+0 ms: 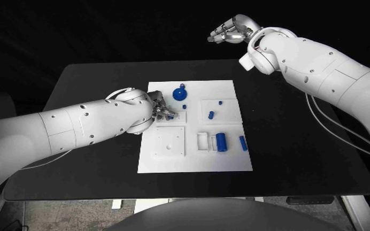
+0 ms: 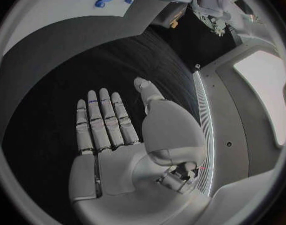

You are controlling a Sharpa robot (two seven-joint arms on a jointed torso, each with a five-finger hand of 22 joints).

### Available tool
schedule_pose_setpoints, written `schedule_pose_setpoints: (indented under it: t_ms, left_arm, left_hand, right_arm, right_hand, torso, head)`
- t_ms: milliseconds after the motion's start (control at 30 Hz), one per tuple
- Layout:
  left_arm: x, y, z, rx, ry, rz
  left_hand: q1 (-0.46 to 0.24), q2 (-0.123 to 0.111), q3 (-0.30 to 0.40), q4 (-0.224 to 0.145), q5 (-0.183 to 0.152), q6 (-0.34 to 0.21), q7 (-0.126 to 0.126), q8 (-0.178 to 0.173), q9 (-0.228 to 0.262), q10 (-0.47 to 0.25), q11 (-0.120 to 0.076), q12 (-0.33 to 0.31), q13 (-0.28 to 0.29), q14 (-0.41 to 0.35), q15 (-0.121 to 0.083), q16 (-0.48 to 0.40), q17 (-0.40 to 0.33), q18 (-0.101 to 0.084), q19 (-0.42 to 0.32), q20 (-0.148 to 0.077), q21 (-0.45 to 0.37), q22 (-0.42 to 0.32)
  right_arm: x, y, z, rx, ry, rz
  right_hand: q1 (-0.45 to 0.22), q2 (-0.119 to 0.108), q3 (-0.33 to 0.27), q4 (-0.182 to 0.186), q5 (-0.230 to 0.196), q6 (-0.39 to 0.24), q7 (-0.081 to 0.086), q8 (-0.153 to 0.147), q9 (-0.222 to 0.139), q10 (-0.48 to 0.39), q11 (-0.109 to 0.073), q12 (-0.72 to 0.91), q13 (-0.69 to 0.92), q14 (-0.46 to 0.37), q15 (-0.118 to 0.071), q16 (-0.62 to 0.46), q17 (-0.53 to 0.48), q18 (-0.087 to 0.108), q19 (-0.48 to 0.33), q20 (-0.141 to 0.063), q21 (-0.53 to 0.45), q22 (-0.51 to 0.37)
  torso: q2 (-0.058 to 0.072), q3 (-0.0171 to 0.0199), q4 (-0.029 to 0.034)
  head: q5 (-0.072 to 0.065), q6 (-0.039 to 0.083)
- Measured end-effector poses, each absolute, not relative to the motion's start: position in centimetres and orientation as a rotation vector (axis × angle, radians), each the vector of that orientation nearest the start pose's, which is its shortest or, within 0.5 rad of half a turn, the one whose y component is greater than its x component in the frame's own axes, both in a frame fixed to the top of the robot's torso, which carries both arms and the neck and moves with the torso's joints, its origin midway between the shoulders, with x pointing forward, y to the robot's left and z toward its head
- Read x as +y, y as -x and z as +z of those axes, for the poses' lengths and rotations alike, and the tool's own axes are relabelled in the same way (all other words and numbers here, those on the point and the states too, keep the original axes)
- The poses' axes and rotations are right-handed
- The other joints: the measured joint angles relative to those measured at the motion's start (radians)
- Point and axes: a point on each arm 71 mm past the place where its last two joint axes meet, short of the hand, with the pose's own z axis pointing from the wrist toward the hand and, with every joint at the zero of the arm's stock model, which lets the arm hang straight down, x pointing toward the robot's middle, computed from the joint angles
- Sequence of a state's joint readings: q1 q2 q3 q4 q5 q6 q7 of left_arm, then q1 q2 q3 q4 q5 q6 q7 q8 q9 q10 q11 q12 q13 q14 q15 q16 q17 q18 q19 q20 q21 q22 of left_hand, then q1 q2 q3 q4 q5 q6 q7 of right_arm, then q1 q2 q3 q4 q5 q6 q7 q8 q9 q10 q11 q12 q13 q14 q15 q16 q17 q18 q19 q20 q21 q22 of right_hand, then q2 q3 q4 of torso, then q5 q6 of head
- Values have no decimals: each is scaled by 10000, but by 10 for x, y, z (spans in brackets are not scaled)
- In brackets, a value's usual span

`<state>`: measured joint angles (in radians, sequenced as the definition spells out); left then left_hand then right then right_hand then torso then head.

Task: Assemble the parts on the task board

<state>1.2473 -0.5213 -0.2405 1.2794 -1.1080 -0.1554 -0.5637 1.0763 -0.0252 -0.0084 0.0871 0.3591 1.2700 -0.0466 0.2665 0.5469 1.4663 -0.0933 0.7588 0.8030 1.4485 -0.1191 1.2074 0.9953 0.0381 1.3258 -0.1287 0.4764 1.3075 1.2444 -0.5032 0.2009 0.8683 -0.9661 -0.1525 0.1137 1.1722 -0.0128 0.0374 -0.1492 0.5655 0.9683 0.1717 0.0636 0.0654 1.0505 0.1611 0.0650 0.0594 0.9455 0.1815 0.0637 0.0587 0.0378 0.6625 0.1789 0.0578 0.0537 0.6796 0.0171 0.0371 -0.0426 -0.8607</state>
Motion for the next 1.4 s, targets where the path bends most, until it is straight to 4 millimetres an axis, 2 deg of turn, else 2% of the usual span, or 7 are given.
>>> schedule_pose_setpoints:
  t_ms: [67,133,667,1033,1133,1233,1400]
  left_arm:
    - [137,-502,-268,21730,1816,-2936]
    - [137,-502,-268,21733,1820,-2929]
    - [139,-503,-268,21720,1864,-2881]
    - [139,-504,-268,21715,1871,-2873]
    - [139,-504,-268,21717,1871,-2879]
    - [139,-504,-268,21718,1871,-2886]
    - [139,-504,-268,21719,1878,-2894]
  left_hand:
    - [-57,-57,45,89,-551,36,36,38,10,0,0,0,-13,0,0,0,-5,0,0,0,0,0]
    - [-113,-113,144,188,-759,36,36,37,50,0,0,0,-21,0,0,0,-17,-1,0,0,0,-1]
    - [-152,-152,222,382,-815,36,36,76,96,1,1,0,-20,0,0,0,-17,0,0,0,0,-2]
    - [-108,-1187,567,1878,-1011,36,36,76,101,1,1,0,-12,0,0,0,-16,0,0,0,0,6]
    - [-187,-1303,525,1949,-1187,55,56,76,101,1,1,0,-10,0,0,0,-16,-1,0,0,0,5]
    - [-281,-1397,559,1983,-1631,71,72,76,101,1,1,0,-10,0,0,0,-16,-1,0,0,0,5]
    - [-371,-1487,559,1983,-1805,71,72,76,88,1,2,0,-11,0,0,0,-16,-1,0,0,-35,4]
  right_arm:
    - [-225,-611,-130,15571,-4150,9080]
    - [-225,-611,-131,15572,-4152,9079]
    - [-225,-611,-131,15575,-4159,9071]
    - [-225,-611,-131,15578,-4162,9068]
    - [-225,-611,-131,15580,-4162,9068]
    - [-225,-611,-132,15581,-4162,9068]
    - [-225,-611,-132,15582,-4162,9068]
  right_hand:
    - [9,9,0,0,0,-4,4,0,0,-34,34,0,0,-78,8,0,-9,0,-18,18,0,0]
    - [9,9,0,0,0,-35,35,0,0,-34,34,0,0,-78,7,0,-10,0,-37,37,0,0]
    - [9,9,0,0,0,-86,16,0,0,-34,34,0,0,-190,47,0,-9,-1,-178,34,0,1]
    - [9,9,0,0,0,-85,15,0,0,-34,34,0,0,-190,47,0,-8,-1,-179,35,0,1]
    - [9,9,-3,3,0,-85,15,0,0,-34,34,0,0,-217,20,0,-8,-2,-178,35,0,-3]
    - [9,9,-28,27,0,-85,15,0,0,-34,34,0,0,-227,12,0,-7,-1,-178,34,0,-10]
    - [9,9,-27,27,0,-85,15,0,0,-34,34,0,0,-227,12,0,-7,-2,-178,34,0,-9]
  torso:
    - [0,0,2]
    - [0,0,1]
    - [-1,-6,0]
    - [-1,-6,1]
    - [-1,-4,0]
    - [0,0,1]
    - [0,0,0]
  head:
    - [-3,2]
    - [-4,7]
    - [-13,7]
    - [-17,0]
    - [-17,-5]
    - [-25,-7]
    - [-33,-8]
